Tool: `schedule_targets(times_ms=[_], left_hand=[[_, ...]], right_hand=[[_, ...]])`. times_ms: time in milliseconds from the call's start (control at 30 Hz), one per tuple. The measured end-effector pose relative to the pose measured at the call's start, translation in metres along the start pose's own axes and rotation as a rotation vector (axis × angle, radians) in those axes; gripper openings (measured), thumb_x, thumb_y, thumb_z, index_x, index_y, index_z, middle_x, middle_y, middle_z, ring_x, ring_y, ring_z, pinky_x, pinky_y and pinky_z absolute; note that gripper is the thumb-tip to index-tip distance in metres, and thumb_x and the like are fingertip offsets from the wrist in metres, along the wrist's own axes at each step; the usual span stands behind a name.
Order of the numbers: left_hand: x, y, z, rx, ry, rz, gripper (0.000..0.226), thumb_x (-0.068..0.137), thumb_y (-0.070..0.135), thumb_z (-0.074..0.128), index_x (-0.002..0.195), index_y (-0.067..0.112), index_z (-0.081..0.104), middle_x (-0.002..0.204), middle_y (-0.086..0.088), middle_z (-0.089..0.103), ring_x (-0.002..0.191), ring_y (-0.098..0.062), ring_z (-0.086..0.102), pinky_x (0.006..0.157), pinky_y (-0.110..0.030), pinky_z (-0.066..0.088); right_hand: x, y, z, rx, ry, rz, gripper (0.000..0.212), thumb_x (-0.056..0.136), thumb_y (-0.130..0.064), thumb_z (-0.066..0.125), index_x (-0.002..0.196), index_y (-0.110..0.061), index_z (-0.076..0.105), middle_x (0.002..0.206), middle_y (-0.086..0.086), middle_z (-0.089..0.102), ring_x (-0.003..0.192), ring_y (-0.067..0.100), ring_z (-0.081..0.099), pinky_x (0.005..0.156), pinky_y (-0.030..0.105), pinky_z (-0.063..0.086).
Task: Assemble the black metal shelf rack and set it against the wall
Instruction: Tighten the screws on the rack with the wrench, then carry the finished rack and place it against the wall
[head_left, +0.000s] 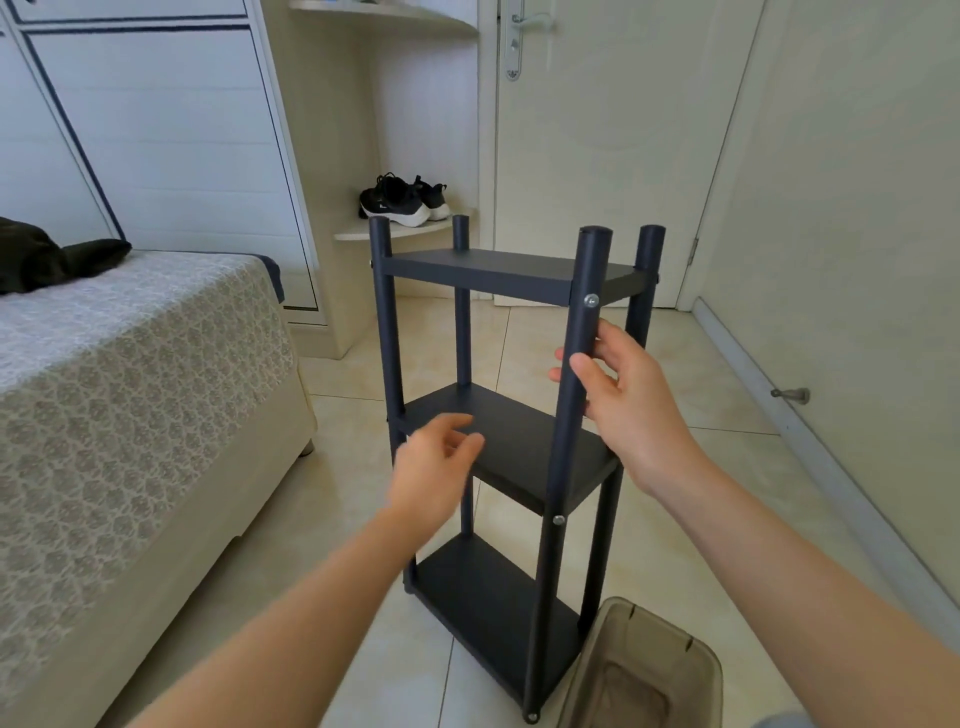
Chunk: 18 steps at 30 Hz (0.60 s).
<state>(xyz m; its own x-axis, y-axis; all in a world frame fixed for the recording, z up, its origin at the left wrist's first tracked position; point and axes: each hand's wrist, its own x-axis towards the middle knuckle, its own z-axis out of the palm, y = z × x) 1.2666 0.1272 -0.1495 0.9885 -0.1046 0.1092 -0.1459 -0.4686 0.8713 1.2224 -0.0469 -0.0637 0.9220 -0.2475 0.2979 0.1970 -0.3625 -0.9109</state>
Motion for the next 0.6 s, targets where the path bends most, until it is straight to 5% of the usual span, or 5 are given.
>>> schedule_targets(times_ms=[133,300,467,600], left_hand=[[0.037,-0.001,-0.043,0.040,0.113,-0.058,0.034,0.103,0.026,0.054,0.134,0.015,0.058,0.113,0.000,0.065,0.103,-0.017,0.061,0.079,-0.022,0.044],[0.072,-0.001,-0.075,0.080,0.245,-0.074,0.040,0.100,0.024,0.059,0.139,0.013,0.052,0.118,0.002,0.058,0.101,-0.016,0.052,0.082,-0.030,0.040],[0.117,0.005,-0.092,-0.020,0.376,-0.108,0.063,0.097,0.024,0.066,0.151,0.014,0.035,0.145,-0.007,0.046,0.127,-0.024,0.049,0.095,-0.035,0.041],[0.151,0.007,-0.090,-0.144,0.319,-0.098,0.058,0.099,0.036,0.062,0.148,0.020,0.036,0.133,0.004,0.051,0.116,-0.016,0.050,0.088,-0.034,0.041]], right_hand=[[0.004,-0.001,-0.006,-0.011,0.007,0.010,0.035,0.102,-0.017,0.047,0.136,-0.024,0.046,0.127,-0.003,0.060,0.109,0.012,0.065,0.099,0.043,0.053],[0.010,0.005,-0.007,-0.001,0.012,0.031,0.032,0.102,-0.015,0.046,0.133,-0.022,0.047,0.124,-0.004,0.063,0.108,0.011,0.065,0.101,0.045,0.051],[0.033,0.013,-0.010,-0.012,0.032,0.040,0.033,0.103,-0.015,0.044,0.135,-0.023,0.048,0.121,-0.009,0.063,0.110,0.009,0.064,0.103,0.045,0.050],[0.065,0.022,-0.015,-0.039,0.017,0.029,0.032,0.104,-0.014,0.040,0.132,-0.029,0.047,0.116,-0.014,0.064,0.102,0.003,0.065,0.101,0.044,0.051]])
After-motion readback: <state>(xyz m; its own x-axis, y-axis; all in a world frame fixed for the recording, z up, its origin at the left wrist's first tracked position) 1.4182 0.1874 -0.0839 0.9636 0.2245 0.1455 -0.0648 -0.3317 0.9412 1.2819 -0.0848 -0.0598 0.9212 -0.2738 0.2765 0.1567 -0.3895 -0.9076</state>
